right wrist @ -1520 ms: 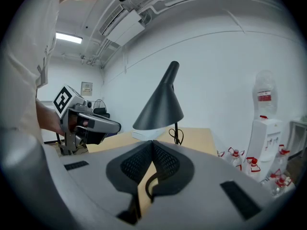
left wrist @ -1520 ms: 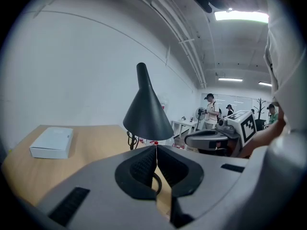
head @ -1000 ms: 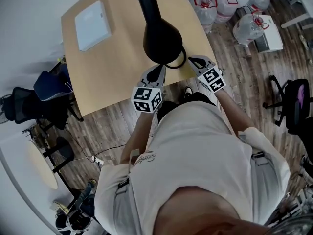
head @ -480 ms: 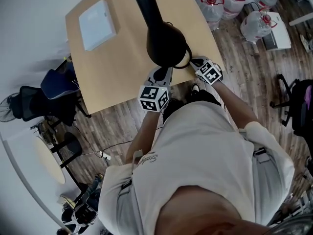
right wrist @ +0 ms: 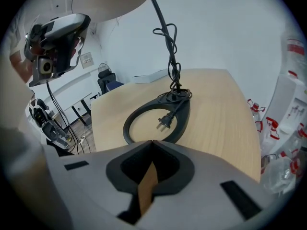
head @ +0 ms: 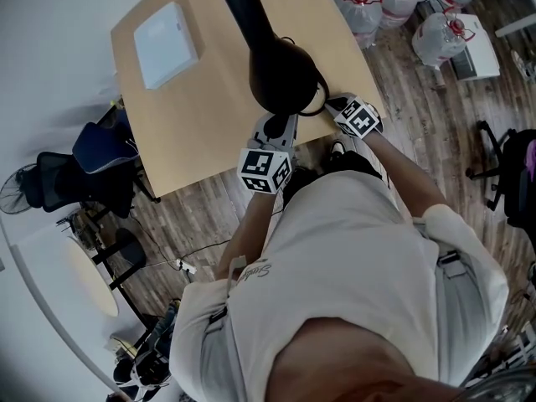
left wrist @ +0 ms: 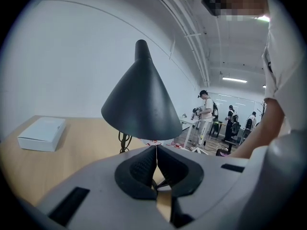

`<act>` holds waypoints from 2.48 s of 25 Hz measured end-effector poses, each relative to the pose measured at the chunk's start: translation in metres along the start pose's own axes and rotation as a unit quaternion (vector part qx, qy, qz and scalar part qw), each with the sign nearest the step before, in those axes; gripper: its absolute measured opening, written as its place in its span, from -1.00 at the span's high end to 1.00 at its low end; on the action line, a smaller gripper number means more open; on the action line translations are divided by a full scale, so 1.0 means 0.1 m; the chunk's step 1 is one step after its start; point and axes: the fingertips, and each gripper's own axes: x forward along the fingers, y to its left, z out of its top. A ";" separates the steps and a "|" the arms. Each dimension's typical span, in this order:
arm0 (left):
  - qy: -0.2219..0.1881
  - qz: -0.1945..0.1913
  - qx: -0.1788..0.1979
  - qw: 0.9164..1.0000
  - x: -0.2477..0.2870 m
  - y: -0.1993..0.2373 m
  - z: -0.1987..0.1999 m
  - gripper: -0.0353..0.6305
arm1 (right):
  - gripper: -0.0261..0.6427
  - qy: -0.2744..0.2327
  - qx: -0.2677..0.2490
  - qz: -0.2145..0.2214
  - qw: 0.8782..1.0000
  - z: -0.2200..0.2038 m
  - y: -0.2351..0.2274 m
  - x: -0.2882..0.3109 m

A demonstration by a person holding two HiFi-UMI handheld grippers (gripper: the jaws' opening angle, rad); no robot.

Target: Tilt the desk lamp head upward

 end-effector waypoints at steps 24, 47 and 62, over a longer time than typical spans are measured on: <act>-0.039 0.007 0.040 0.998 -0.25 -0.25 0.20 0.85 | 0.94 0.001 0.011 -0.015 1.000 -0.03 0.01 -0.02; -0.102 -0.015 0.048 0.994 -1.04 -0.79 0.92 0.85 | 0.94 0.041 -0.011 -0.039 0.998 -0.05 0.01 -0.03; -0.119 0.033 0.046 0.991 -1.23 -0.81 1.31 0.85 | 0.94 0.065 -0.040 -0.029 0.997 -0.02 0.00 -0.02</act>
